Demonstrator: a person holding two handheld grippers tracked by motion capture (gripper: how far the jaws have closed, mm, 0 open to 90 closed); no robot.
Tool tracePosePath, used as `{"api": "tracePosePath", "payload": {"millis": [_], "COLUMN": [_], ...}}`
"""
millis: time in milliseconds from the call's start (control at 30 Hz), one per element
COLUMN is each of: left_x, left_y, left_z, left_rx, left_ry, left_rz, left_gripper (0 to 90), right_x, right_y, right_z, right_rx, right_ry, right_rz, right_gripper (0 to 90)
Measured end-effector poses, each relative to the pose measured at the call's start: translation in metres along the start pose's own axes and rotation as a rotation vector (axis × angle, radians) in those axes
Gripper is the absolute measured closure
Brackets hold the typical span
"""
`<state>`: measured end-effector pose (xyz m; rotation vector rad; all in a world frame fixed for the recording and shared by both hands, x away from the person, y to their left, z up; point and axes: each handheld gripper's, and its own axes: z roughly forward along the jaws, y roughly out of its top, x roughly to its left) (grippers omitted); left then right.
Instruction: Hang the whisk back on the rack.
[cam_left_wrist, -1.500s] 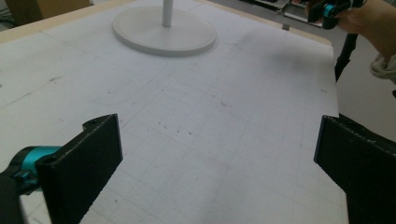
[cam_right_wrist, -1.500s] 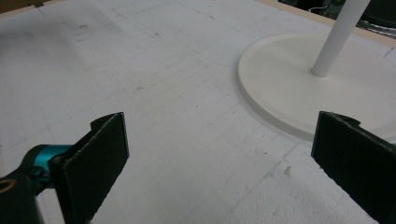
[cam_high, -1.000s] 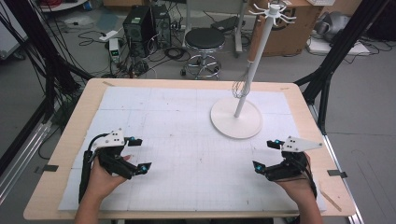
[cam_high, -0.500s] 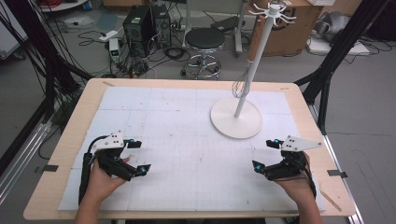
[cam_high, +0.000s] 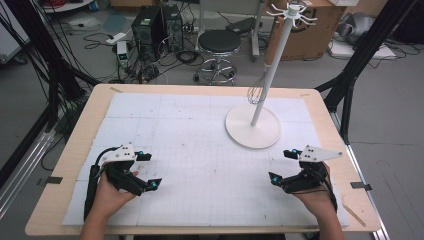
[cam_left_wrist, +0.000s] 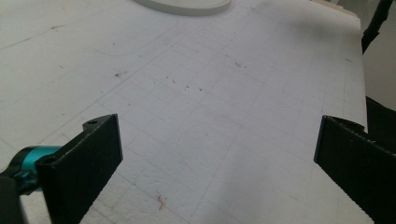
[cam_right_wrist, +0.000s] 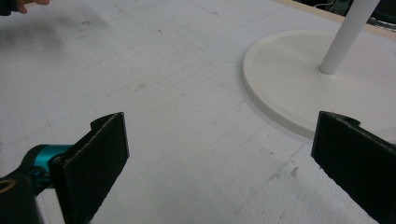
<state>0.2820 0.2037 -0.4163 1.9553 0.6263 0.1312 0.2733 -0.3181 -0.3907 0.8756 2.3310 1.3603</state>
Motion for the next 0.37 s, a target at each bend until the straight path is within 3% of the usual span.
{"api": "tracePosePath", "payload": {"millis": [367], "left_x": [-0.0006], "left_y": [0.0], "left_z": [0.0027], "left_rx": [0.023], "left_ry": [0.006], "left_rz": [0.002], "left_gripper": [1.6], "right_x": [0.0003], "right_y": [-0.0004], "right_z": [0.0009], "right_rx": [0.007], "right_ry": [-0.001], "right_rz": [-0.003], "right_gripper": [2.9]}}
